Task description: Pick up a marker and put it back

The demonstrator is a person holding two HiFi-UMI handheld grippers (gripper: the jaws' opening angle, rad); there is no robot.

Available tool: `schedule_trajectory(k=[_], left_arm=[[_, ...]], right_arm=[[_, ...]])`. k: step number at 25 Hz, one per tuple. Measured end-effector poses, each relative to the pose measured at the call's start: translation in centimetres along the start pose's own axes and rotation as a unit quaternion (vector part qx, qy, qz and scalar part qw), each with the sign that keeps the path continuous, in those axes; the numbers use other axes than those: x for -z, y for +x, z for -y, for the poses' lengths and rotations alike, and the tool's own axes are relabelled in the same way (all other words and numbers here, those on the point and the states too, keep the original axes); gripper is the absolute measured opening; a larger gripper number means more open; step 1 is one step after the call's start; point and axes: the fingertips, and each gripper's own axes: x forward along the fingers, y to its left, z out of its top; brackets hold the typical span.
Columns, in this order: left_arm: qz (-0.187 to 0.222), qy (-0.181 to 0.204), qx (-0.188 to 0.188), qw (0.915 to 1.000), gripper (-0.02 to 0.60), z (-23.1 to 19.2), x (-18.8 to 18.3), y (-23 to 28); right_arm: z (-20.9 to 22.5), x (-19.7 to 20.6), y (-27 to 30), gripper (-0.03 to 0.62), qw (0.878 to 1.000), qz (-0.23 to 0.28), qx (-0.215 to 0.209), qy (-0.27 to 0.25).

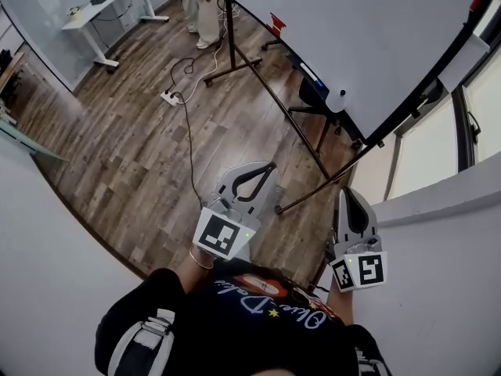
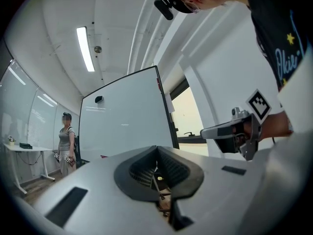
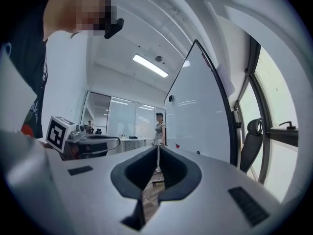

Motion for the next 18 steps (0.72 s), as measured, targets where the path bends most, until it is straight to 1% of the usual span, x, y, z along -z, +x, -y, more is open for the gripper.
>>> schedule_trajectory(k=[6, 10, 15, 18], left_arm=[[-0.002, -0.008, 0.004, 1.0, 0.003, -3.7, 1.2, 0.4], [-0.006, -0.021, 0.004, 0.9997, 0.004, -6.1, 2.1, 0.6], [-0.004, -0.01, 0.025, 0.9996, 0.003, -8.3, 2.9, 1.0], [-0.004, -0.025, 0.029, 0.9993, 0.003, -9.9, 3.3, 0.8]], right_arm=[[-0.8, 0.3, 3.6, 0.0, 1.0, -0.006, 0.01, -0.005], [-1.1, 0.5, 5.6, 0.0, 1.0, -0.011, 0.02, -0.01], [-1.5, 1.0, 8.2, 0.002, 0.999, -0.019, 0.037, -0.013], [-2.0, 1.2, 9.6, 0.002, 0.999, -0.023, 0.046, -0.014]])
